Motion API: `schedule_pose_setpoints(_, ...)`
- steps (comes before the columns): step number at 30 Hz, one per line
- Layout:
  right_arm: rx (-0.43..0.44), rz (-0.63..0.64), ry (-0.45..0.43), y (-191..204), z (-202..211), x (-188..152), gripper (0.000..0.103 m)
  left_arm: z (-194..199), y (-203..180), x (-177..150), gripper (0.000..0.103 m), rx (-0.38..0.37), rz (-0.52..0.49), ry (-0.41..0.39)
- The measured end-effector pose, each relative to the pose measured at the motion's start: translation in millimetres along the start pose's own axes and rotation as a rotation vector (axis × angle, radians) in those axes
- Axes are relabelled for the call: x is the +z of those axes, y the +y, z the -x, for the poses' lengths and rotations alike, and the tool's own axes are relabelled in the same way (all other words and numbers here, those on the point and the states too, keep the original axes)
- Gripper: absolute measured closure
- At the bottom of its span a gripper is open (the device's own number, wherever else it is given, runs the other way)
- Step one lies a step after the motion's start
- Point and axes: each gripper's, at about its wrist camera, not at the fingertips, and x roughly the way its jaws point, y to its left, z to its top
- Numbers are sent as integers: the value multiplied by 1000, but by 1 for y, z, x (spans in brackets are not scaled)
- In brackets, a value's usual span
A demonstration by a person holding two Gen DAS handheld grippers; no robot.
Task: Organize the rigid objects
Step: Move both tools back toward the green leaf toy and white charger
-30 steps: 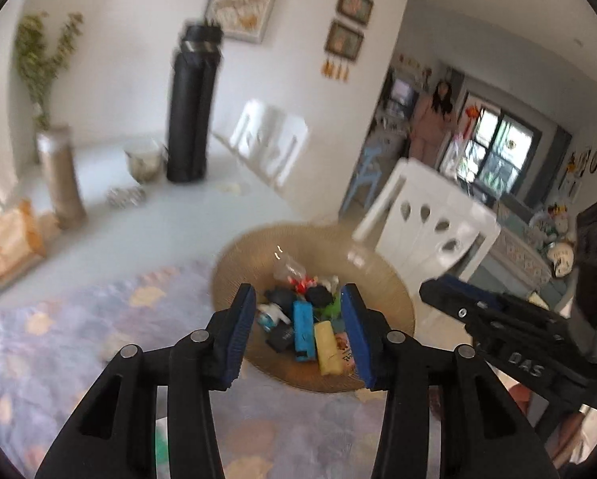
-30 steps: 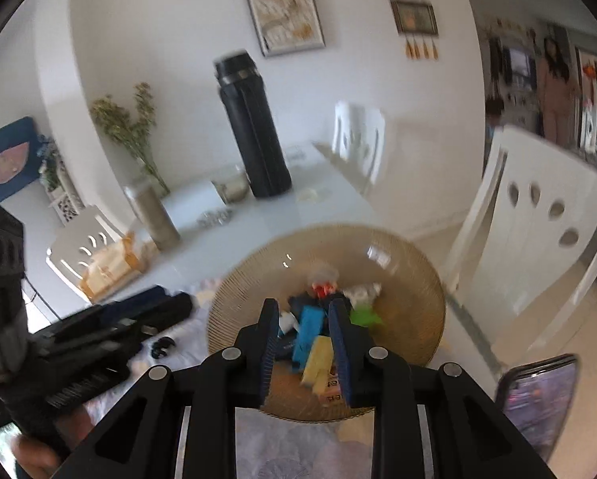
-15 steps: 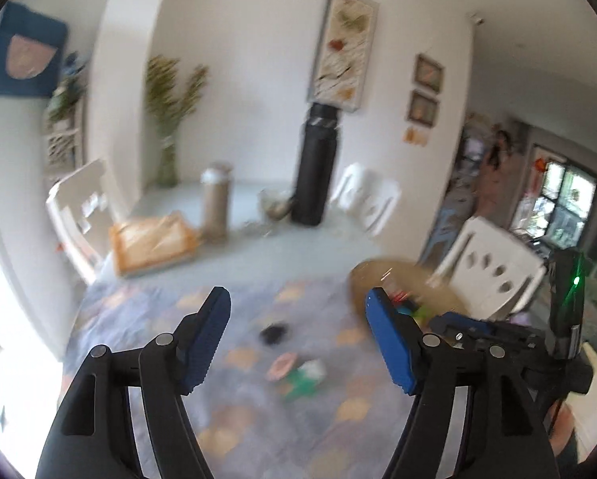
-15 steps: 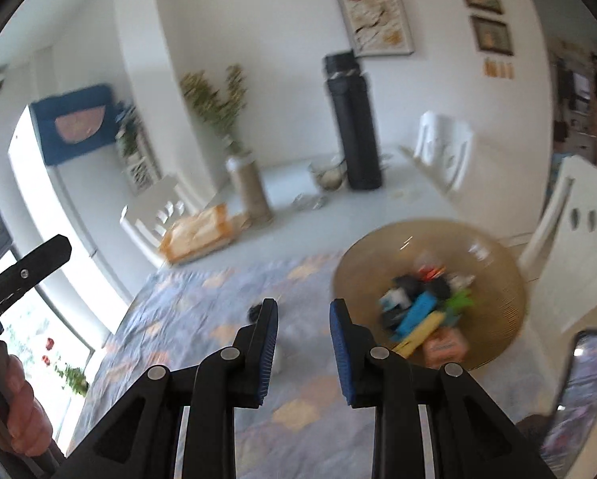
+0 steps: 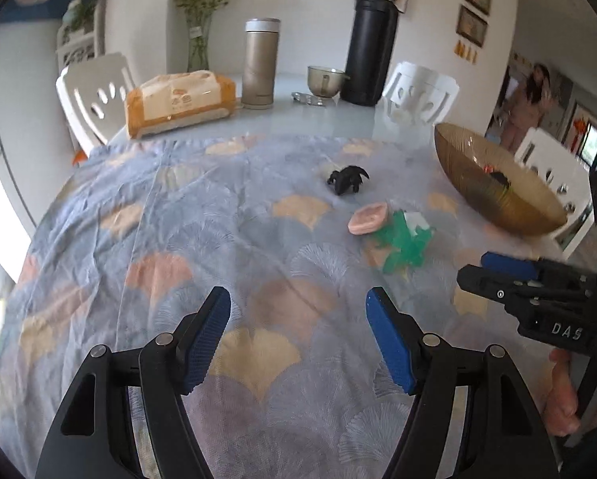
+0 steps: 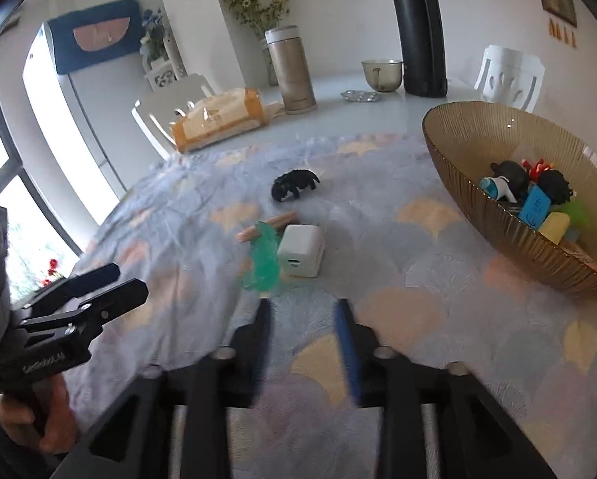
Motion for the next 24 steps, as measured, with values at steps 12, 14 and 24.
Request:
schedule_pose_setpoints(12, -32, -108, 119, -22, -7, 11, 48, -4, -8, 11, 34, -211, 29, 123)
schedule_pose_setpoints(14, 35, -136, 137, -28, -5, 25, 54, -7, -17, 22, 34, -261, 14, 146)
schedule_pose_setpoints(24, 95, -161, 137, -24, -27, 58, 62, -61, -60, 42, 37, -247, -58, 204)
